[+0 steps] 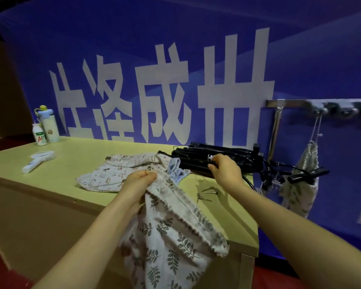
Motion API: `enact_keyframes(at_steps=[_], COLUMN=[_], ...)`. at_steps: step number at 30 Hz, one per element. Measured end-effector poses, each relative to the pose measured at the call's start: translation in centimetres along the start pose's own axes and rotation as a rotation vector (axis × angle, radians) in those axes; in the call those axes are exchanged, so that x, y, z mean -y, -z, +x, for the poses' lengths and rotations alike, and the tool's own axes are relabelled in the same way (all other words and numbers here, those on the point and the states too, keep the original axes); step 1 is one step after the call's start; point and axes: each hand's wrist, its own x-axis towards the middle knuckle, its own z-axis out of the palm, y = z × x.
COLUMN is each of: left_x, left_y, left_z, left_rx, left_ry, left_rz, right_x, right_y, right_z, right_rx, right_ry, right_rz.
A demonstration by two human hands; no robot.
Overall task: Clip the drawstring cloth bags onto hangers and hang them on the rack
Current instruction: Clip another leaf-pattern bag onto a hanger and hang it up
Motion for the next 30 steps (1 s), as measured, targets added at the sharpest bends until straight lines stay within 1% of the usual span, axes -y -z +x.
enact_keyframes(at_steps=[2, 5, 7, 9, 12, 15, 18, 21, 26, 30], left_x=[0.0, 0.3, 0.6, 0.8, 1.1, 1.4, 1.6, 1.7, 1.9, 1.7], left_y=[-0.5, -1.1, -1.4, -1.6, -1.9, -2.2, -2.4, -2.3, -2.0, -1.8], left_z=[0.7, 1.4, 2.2, 2.8, 3.8, 4.5, 5.0, 5.2, 5.3, 4.6], left_rx=[0.004, 0.013, 0.025, 0.035, 0.029, 0.033, 0.045, 0.058, 0.032, -0.018], left_ry=[0.011, 0.035, 0.044, 0.052, 0.059, 0.075, 0.089, 0.092, 0.077, 0.049], left_rz=[-0.013, -0.033, -0.035, -0.032, -0.037, -0.067, -0.059, -0.057, -0.073, -0.055], right_x=[-1.0, -1.6, -1.9, -2.0, -2.1, -2.2, -2.6, -3.1, -3.1, -2.9], right_y=[-0.5, -1.7, -2.9, -3.5, -4.1, -4.7, -5.1, -5.1, -4.0, -2.9], right_z=[1.7, 3.0, 4.0, 4.8, 5.9, 6.6, 7.3, 7.3, 6.8, 5.8], right_rx=[0.09, 0.217, 0.255, 0.253, 0.286, 0.347, 0.333, 0.261, 0.154, 0.132], right_ry=[0.049, 0.141, 0.185, 0.213, 0.212, 0.141, 0.116, 0.137, 0.143, 0.162], right_rz=[-0.184, -0.299, -0.356, -0.413, -0.404, -0.42, -0.45, -0.441, -0.292, -0.227])
